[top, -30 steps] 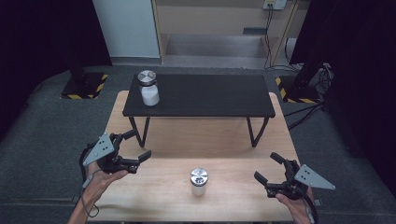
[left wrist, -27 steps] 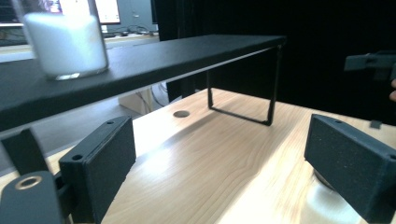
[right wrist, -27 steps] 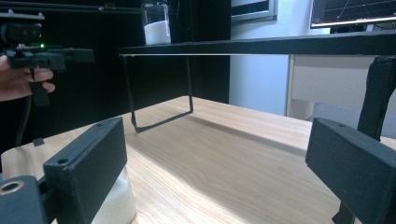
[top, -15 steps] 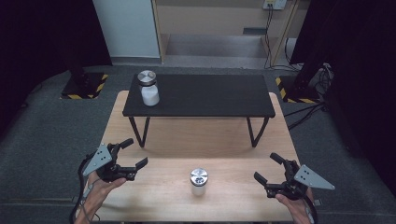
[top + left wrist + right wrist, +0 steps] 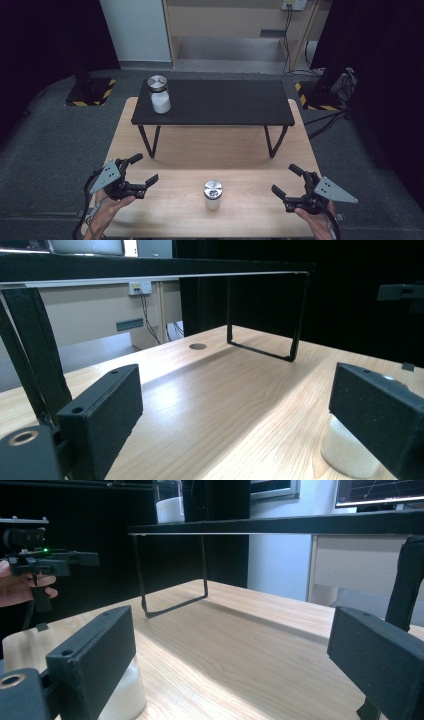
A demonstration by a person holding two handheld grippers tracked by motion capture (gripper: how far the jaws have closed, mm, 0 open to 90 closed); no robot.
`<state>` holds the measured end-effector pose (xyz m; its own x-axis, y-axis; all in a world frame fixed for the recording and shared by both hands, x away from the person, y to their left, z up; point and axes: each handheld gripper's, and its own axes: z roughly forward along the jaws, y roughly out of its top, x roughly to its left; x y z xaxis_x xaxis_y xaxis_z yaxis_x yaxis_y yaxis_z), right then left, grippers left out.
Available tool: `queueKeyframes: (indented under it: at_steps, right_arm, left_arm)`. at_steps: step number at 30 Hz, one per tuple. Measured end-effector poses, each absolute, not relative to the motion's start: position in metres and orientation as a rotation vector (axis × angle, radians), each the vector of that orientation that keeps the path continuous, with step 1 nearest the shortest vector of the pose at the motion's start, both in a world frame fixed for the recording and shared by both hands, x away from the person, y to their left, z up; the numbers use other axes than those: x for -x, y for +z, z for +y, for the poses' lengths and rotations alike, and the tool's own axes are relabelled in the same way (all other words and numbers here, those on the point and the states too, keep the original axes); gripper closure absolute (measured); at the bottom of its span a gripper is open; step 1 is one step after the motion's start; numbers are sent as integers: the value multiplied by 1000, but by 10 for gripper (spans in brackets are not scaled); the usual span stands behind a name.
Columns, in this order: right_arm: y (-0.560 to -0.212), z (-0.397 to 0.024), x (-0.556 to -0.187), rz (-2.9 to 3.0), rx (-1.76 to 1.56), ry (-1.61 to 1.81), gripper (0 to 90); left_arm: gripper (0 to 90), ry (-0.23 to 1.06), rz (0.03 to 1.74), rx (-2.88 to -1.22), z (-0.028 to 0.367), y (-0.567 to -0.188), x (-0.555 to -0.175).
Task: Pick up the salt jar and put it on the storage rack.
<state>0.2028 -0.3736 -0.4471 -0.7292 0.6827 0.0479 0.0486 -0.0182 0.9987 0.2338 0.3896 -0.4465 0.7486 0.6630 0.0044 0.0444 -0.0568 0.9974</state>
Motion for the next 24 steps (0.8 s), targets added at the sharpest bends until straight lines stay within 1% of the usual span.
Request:
queueKeyframes:
  at_steps: [4, 11, 24]
  right_arm:
    - [-446, -375, -205, 1817, -753, 1797, 50]
    - [-442, -384, -208, 1809, -740, 1822, 50]
    - [-431, -388, -216, 1843, -714, 1846, 45]
  left_arm:
    - [55, 551, 584, -1546, 391, -448, -232]
    - [47, 552, 573, -1585, 393, -446, -233]
    - [47, 544, 576, -1571, 396, -449, -233]
